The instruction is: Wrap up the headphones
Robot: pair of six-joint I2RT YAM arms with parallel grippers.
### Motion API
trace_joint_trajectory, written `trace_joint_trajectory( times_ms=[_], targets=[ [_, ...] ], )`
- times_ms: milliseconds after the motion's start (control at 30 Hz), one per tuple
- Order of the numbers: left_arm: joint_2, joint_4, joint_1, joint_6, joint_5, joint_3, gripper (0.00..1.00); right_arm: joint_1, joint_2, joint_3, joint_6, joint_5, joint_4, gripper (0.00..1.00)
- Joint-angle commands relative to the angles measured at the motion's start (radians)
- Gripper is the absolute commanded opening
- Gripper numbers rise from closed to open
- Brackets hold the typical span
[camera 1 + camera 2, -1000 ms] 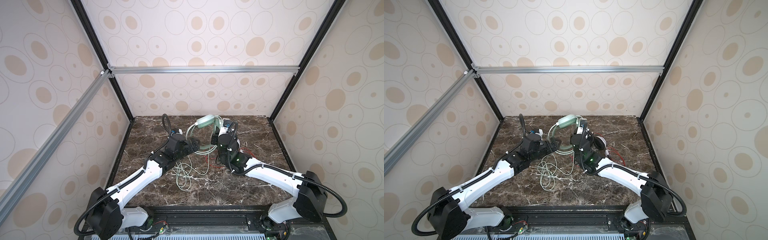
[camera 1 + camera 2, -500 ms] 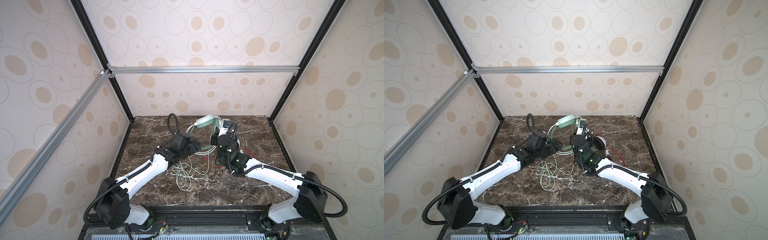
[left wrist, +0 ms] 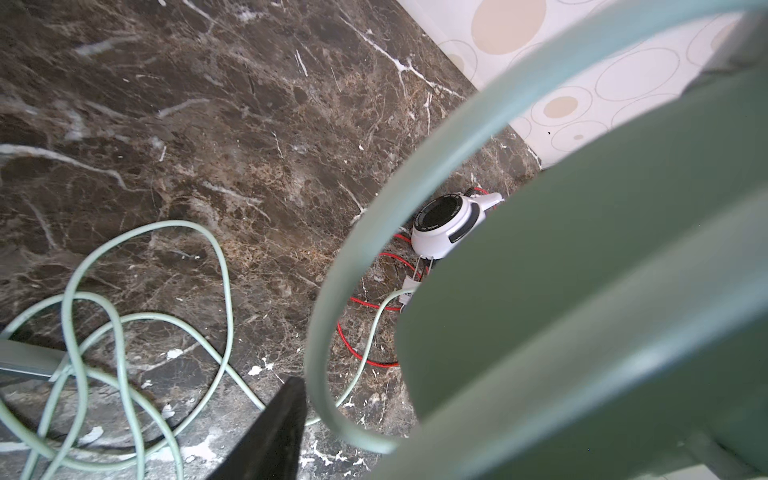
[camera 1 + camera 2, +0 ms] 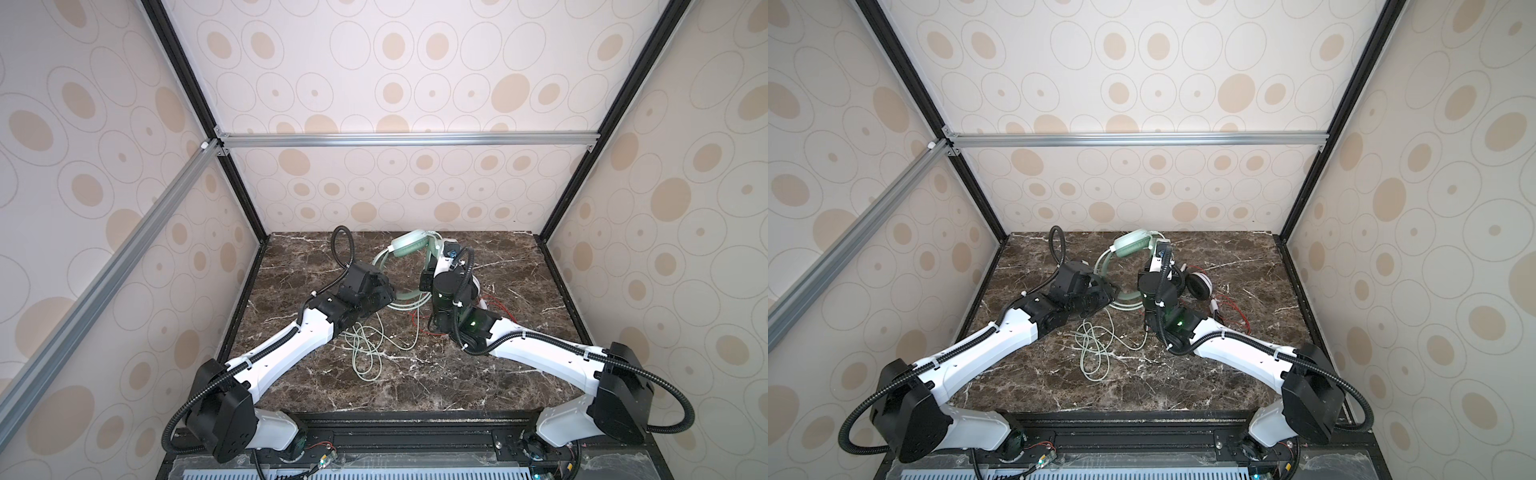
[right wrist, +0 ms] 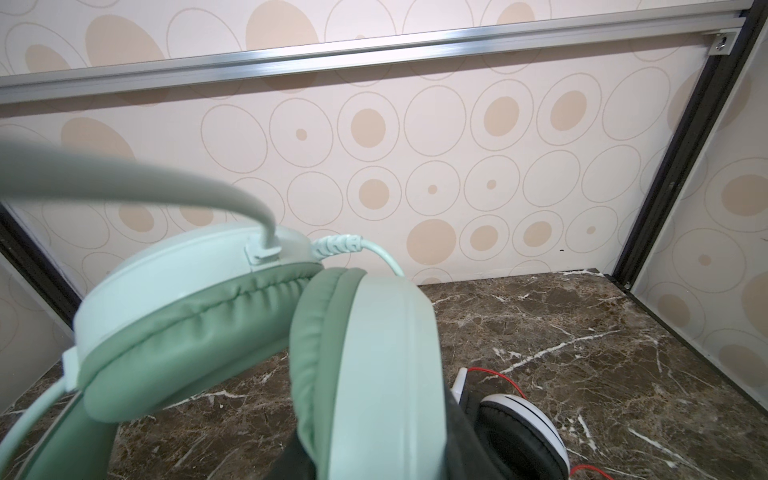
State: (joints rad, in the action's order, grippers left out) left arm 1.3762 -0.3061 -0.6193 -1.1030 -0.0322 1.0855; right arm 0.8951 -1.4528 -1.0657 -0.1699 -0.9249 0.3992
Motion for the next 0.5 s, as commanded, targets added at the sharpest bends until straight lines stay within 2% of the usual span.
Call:
trace_joint_trajectory(
  times_ms=[0,233,367,400,433,467],
  targets=[
    [-0.015,0.001,-0.002,0.009,0.012,0.028,0.49,0.010,0.024,0.003,-0.005,-0.034,0.107,0.05],
    [-0.021,0.036,-0.003,0.033,0.006,0.009,0.29,0.012,0.073,0.041,-0.057,-0.003,0.114,0.05],
    [-0.032,0.065,0.001,0.061,0.002,-0.004,0.06,0.012,0.108,0.064,-0.091,0.021,0.104,0.06],
    [-0.034,0.065,0.005,0.075,0.006,-0.002,0.00,0.013,0.120,0.075,-0.097,0.031,0.103,0.08],
    [-0.033,0.060,0.010,0.087,0.009,0.002,0.00,0.012,0.131,0.080,-0.100,0.046,0.098,0.11],
    [-0.034,0.056,0.018,0.100,0.010,0.007,0.00,0.013,0.144,0.084,-0.090,0.066,0.092,0.21]
  ],
)
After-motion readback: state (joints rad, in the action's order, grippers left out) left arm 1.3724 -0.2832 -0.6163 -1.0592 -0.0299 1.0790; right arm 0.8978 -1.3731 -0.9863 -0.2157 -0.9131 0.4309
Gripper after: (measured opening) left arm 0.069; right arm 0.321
